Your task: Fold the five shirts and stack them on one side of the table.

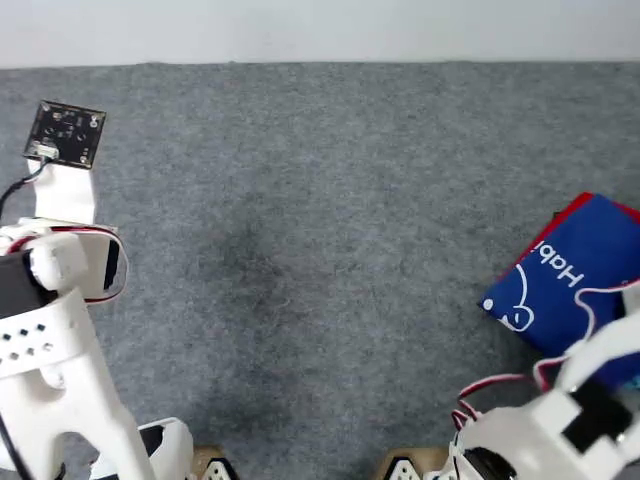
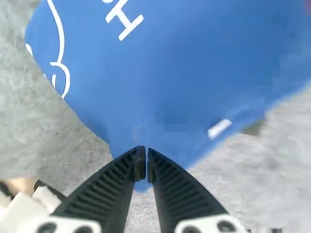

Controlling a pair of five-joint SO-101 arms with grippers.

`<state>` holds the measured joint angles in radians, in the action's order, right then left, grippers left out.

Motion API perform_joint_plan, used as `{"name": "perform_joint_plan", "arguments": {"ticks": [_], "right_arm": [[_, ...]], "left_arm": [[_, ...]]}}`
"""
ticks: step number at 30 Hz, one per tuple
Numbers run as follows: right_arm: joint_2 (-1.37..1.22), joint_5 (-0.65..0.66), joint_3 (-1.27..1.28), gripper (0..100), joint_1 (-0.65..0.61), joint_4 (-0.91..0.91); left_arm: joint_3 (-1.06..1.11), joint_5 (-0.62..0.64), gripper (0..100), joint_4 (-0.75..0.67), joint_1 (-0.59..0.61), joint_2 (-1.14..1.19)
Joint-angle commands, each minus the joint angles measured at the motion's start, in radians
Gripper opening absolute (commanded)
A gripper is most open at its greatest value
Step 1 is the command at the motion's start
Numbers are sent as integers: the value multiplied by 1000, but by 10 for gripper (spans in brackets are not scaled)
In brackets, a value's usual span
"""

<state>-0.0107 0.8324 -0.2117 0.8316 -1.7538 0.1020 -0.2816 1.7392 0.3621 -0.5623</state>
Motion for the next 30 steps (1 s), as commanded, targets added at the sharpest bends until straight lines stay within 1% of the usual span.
{"name": "perform_joint_plan", "arguments": {"ticks": [1, 4, 7, 11, 13, 16, 19, 21, 27, 30], "right_arm": [[185, -21, 49, 11, -15, -42], [292, -21, 155, 12, -15, -42], [384, -21, 261, 12, -15, -42], [469, -20, 371, 12, -15, -41], [493, -21, 407, 12, -15, -41], [513, -21, 443, 12, -30, -41], [529, -23, 459, 12, -31, -41], [532, -23, 459, 12, -31, -41], [542, -23, 459, 12, -24, -42], [578, -23, 459, 12, -25, -42]], "left_arm": [[19, -58, 19, 15, 54, -21], [79, -144, 86, 15, 150, -21], [137, -236, 169, 15, 299, -21], [202, -423, 204, 3, 503, -21], [249, -496, 212, -48, 589, -21], [363, -540, 242, -176, 690, -20], [501, -559, 271, -315, 736, -20], [590, -575, 273, -390, 738, -20], [826, -574, 272, -640, 735, -20], [929, -572, 231, -749, 735, -20]]}}
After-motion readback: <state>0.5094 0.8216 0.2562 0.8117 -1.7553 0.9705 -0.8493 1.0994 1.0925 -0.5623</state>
